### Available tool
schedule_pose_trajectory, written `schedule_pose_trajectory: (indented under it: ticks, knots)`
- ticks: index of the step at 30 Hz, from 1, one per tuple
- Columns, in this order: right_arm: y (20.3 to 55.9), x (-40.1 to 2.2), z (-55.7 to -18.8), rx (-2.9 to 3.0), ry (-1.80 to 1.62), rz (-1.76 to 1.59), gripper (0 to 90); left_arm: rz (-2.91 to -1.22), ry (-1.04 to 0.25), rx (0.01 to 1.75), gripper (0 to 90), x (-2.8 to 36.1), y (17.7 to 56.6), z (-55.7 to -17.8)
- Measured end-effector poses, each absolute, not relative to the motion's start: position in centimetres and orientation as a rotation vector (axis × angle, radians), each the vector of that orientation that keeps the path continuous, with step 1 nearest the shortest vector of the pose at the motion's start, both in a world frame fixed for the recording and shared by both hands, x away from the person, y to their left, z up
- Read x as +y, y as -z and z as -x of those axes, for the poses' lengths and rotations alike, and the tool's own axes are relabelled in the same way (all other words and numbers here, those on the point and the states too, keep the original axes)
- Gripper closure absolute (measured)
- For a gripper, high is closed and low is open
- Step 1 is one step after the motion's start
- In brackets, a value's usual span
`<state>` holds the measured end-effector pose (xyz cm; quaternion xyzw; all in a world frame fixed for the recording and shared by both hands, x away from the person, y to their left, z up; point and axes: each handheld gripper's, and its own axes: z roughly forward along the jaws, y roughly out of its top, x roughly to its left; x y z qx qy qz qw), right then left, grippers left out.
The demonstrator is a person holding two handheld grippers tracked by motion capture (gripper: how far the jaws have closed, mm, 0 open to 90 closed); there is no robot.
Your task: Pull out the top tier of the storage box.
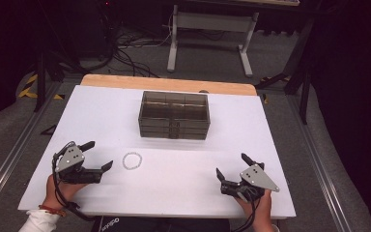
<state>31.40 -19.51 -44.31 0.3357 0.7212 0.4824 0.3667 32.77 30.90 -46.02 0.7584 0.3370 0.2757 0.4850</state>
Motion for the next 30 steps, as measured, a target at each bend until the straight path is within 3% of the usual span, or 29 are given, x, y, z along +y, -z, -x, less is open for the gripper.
schedule_pose_trajectory:
  ticks: [7,11,18,30]
  knots:
    - [44.7,-19.1,-32.1,1.880,-1.245,-0.854,10.8,-1.848,-0.682,0.841,8.0,30.7,46.1,-32.8]
    - [44.6,-18.9,-32.9,1.890,-1.241,-0.851,18.0,-1.871,-0.747,0.839,9.0,30.6,46.0,-32.5]
    - [43.5,-17.6,-36.0,1.902,-1.268,-0.854,31.4,-1.891,-0.736,0.859,10.6,30.7,46.4,-32.7]
    - [43.8,-9.3,-39.5,1.911,-1.239,-0.758,32.1,-1.902,-0.729,0.853,11.4,30.5,46.5,-32.7]
